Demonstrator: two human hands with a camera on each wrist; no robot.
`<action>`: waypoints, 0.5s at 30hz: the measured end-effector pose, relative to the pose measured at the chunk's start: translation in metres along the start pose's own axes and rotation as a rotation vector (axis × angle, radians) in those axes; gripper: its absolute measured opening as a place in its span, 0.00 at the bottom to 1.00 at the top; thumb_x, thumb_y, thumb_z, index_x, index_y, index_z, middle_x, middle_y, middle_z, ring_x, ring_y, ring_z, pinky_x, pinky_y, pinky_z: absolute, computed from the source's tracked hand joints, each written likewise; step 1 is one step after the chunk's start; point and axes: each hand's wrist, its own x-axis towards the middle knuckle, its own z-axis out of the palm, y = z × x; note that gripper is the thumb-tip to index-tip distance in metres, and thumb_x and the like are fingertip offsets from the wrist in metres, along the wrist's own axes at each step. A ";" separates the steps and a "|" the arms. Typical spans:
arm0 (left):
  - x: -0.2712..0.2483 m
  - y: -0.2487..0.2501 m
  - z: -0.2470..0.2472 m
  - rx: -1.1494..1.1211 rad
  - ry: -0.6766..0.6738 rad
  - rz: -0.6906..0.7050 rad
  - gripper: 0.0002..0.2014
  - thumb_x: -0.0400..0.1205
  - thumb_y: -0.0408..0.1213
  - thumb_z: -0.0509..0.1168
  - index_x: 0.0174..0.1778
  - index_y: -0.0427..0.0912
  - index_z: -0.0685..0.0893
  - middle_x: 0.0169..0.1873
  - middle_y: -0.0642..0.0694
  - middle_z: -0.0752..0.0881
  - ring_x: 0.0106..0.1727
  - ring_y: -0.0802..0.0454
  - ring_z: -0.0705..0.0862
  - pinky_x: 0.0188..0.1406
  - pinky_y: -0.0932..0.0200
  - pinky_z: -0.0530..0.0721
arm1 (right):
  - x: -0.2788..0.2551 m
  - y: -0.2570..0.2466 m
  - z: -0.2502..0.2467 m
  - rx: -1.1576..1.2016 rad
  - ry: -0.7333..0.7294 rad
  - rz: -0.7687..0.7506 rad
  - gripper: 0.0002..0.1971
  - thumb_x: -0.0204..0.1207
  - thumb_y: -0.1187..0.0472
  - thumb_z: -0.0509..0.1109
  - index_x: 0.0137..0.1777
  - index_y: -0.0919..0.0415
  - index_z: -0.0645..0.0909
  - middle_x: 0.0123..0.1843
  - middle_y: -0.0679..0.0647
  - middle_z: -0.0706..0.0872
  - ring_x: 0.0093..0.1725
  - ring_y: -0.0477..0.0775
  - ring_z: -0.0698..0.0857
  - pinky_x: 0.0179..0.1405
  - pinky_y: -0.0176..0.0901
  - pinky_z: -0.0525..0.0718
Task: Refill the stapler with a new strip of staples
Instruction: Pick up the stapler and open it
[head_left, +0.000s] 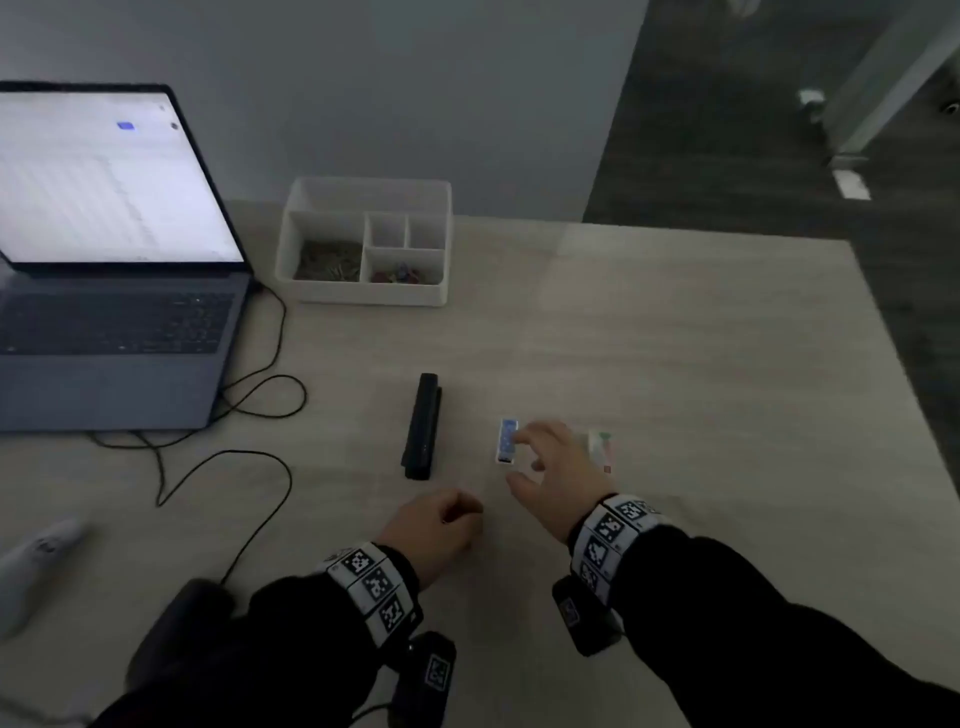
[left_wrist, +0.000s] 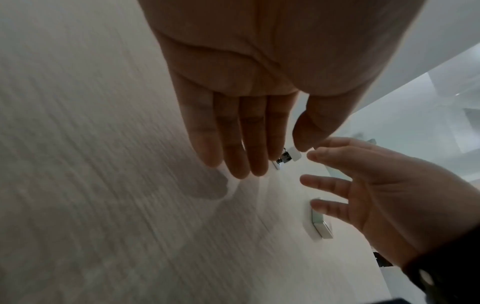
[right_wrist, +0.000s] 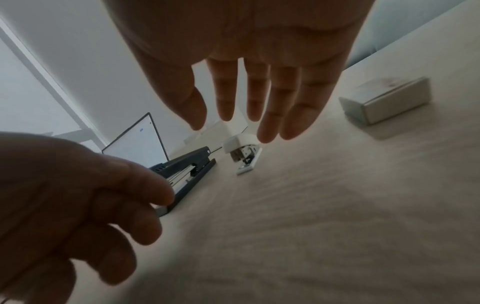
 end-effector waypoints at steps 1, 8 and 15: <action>0.004 -0.001 -0.001 -0.030 -0.001 -0.004 0.04 0.79 0.42 0.67 0.43 0.58 0.84 0.44 0.53 0.91 0.45 0.53 0.89 0.42 0.59 0.85 | 0.008 0.000 0.001 -0.007 0.018 -0.005 0.23 0.76 0.51 0.69 0.71 0.49 0.74 0.75 0.45 0.68 0.61 0.49 0.80 0.66 0.49 0.81; 0.013 0.008 -0.006 -0.252 0.030 -0.059 0.05 0.81 0.35 0.66 0.46 0.50 0.85 0.47 0.39 0.91 0.42 0.48 0.88 0.35 0.54 0.87 | 0.038 0.000 0.009 -0.099 0.002 0.008 0.21 0.71 0.55 0.75 0.65 0.52 0.80 0.67 0.51 0.78 0.64 0.53 0.81 0.70 0.47 0.78; 0.009 0.024 0.000 -0.641 -0.119 -0.092 0.14 0.84 0.32 0.64 0.64 0.49 0.81 0.53 0.47 0.89 0.52 0.48 0.88 0.35 0.58 0.89 | 0.000 0.002 0.020 0.340 0.123 0.031 0.12 0.70 0.61 0.79 0.53 0.53 0.86 0.49 0.44 0.88 0.42 0.40 0.87 0.41 0.29 0.84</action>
